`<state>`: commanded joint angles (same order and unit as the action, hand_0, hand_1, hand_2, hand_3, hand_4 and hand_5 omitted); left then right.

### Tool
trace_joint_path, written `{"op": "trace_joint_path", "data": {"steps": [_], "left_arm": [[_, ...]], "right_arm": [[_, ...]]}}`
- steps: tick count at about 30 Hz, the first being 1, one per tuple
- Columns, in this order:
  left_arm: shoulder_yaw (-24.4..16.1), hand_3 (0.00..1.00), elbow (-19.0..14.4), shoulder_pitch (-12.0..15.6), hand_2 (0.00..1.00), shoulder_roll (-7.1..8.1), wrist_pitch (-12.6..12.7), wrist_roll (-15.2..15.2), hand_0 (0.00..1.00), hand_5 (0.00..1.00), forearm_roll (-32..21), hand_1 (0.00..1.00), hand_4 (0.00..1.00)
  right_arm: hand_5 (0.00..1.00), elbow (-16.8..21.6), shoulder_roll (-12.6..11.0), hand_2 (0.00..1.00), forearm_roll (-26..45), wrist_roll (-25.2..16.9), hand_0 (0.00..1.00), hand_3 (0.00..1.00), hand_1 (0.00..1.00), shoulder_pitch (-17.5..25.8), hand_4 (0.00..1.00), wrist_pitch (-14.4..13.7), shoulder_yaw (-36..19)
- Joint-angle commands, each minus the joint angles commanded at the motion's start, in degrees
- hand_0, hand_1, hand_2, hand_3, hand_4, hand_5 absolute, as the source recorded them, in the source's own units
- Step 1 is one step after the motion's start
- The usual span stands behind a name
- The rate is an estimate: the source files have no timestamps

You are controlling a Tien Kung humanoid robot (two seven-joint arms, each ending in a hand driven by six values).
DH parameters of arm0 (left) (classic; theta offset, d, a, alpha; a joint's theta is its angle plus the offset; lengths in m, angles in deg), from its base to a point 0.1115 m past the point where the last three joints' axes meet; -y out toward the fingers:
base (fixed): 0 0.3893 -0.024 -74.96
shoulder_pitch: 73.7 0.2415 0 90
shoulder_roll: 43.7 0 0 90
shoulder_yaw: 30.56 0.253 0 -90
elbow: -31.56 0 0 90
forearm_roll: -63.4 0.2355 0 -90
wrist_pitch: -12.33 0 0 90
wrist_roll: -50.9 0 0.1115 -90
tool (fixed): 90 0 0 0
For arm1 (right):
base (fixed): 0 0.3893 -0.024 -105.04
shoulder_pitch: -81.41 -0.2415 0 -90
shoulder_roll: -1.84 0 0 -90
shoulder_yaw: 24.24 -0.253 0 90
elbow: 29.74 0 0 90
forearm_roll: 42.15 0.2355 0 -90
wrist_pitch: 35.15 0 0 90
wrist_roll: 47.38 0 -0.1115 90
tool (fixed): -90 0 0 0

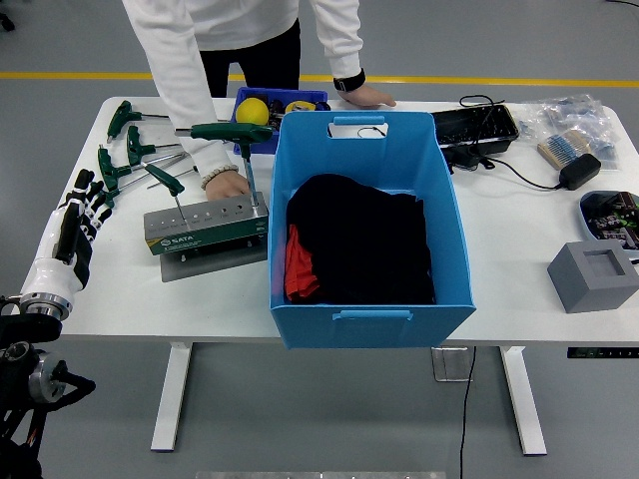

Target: Lift tool from toolbox,place it in box,lift tool from toolbox,place it in box

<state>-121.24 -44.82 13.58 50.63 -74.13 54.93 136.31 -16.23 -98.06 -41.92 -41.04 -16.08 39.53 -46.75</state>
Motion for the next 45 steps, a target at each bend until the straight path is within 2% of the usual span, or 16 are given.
{"op": "trace_joint_path", "data": {"steps": [1, 5, 6, 12, 13, 18, 21, 26, 30, 31, 34, 36, 37, 42, 43, 45], "left_arm": [[-0.1, 0.998, -0.6, -0.3, 0.998, 0.37, 0.2, -0.2, 0.964, 0.813, 2.2, 0.998, 0.998], [0.7, 0.998, -4.3, -2.5, 0.998, 2.64, -1.0, 0.6, 0.964, 0.813, 11.9, 0.998, 0.998], [1.8, 0.998, -5.3, -3.6, 0.998, 3.65, -1.5, 1.1, 0.998, 0.711, 14.5, 0.998, 0.998], [8.1, 0.998, -6.5, -10.5, 0.998, 7.82, -2.2, 2.2, 0.998, 0.711, 28.7, 0.998, 0.998], [9.5, 0.998, -6.2, -12.5, 0.998, 8.65, -2.6, 2.0, 0.998, 0.629, 31.2, 0.998, 0.998], [14.2, 0.998, -5.5, -19.6, 0.998, 10.1, -6.0, -0.9, 0.998, 0.629, 43.1, 0.998, 0.998], [17.8, 0.998, -4.3, -23.3, 0.998, 10.35, -8.4, -3.6, 0.998, 0.6, 48.7, 0.998, 0.998], [23.4, 0.998, -1.9, -28.0, 0.998, 9.47, -11.2, -9.3, 0.998, 0.603, 51.9, 0.998, 0.998], [26.9, 0.998, 0.6, -30.4, 0.998, 8.04, -10.7, -13.6, 0.998, 0.603, 52.4, 0.998, 0.998], [27.5, 0.982, 1.2, -30.9, 0.992, 7.7, -10.5, -14.5, 0.924, 0.608, 52.5, 0.998, 0.998], [28.9, 0.982, 3.5, -32.4, 0.992, 6.81, -10.2, -16.6, 0.924, 0.608, 52.6, 0.998, 0.998], [29.5, 0.982, 4.8, -33.2, 0.992, 6.43, -10.3, -17.5, 0.924, 0.608, 52.6, 0.998, 0.998], [29.8, 0.919, 5.8, -33.7, 0.933, 6.18, -10.3, -18.1, 0.885, 0.621, 52.5, 0.947, 0.998], [31.2, 0.919, 9.3, -35.6, 0.933, 5.3, -10.0, -19.7, 0.885, 0.621, 52.6, 0.947, 0.998], [31.4, 0.77, 9.7, -35.7, 0.756, 5.24, -10.0, -19.8, 0.709, 0.656, 52.6, 0.759, 0.998], [32.1, 0.77, 11.2, -36.5, 0.756, 5.01, -9.7, -20.1, 0.709, 0.656, 53.3, 0.759, 0.998]], "right_arm": [[0.666, 0.0, 0.0, 0.679, 0.0, 0.0, 0.629, 0.549, 0.605, 0.0, 0.764, 0.0, 0.0], [0.666, 0.0, 0.0, 0.679, -0.2, 0.1, 0.629, 0.549, 0.605, 0.1, 0.764, 0.0, -0.2], [0.667, 0.0, 0.0, 0.679, -0.3, 0.1, 0.63, 0.549, 0.605, 0.1, 0.764, 0.1, -0.3], [0.667, -0.1, 0.1, 0.679, -0.7, 0.2, 0.63, 0.549, 0.605, 0.4, 0.764, -0.1, -0.8], [0.665, -0.1, 0.2, 0.679, -1.0, 0.3, 0.631, 0.549, 0.605, 0.4, 0.765, -0.1, -1.1], [0.665, -0.2, 0.3, 0.679, -1.7, 0.6, 0.631, 0.549, 0.605, 0.6, 0.765, -0.2, -1.8], [0.666, -0.2, 0.3, 0.68, -1.9, 0.7, 0.631, 0.549, 0.605, 0.7, 0.764, -0.2, -2.1], [0.667, -0.2, 0.2, 0.68, -3.1, 1.0, 0.631, 0.549, 0.605, 0.7, 0.765, -0.2, -2.7], [0.667, -0.2, 0.1, 0.68, -3.5, 1.2, 0.631, 0.549, 0.605, 0.7, 0.765, -0.1, -2.9], [0.667, -0.2, 0.1, 0.68, -3.7, 1.2, 0.631, 0.549, 0.605, 0.7, 0.765, -0.1, -3.0], [0.667, -0.2, 0.0, 0.68, -4.1, 1.4, 0.631, 0.549, 0.605, 0.6, 0.765, -0.1, -3.2], [0.667, -0.2, -0.1, 0.68, -4.2, 1.4, 0.631, 0.549, 0.605, 0.5, 0.765, 0.0, -3.2], [0.666, -0.2, -0.1, 0.68, -4.0, 1.4, 0.632, 0.549, 0.605, 0.4, 0.766, 0.0, -3.1], [0.666, -0.2, -0.3, 0.68, -3.5, 1.2, 0.632, 0.549, 0.605, 0.2, 0.766, 0.2, -2.7], [0.665, -0.2, -0.3, 0.68, -3.5, 1.2, 0.632, 0.549, 0.605, 0.1, 0.766, 0.2, -2.7], [0.665, -0.2, -0.4, 0.68, -3.4, 1.2, 0.632, 0.549, 0.605, 0.0, 0.766, 0.2, -2.7]]}}
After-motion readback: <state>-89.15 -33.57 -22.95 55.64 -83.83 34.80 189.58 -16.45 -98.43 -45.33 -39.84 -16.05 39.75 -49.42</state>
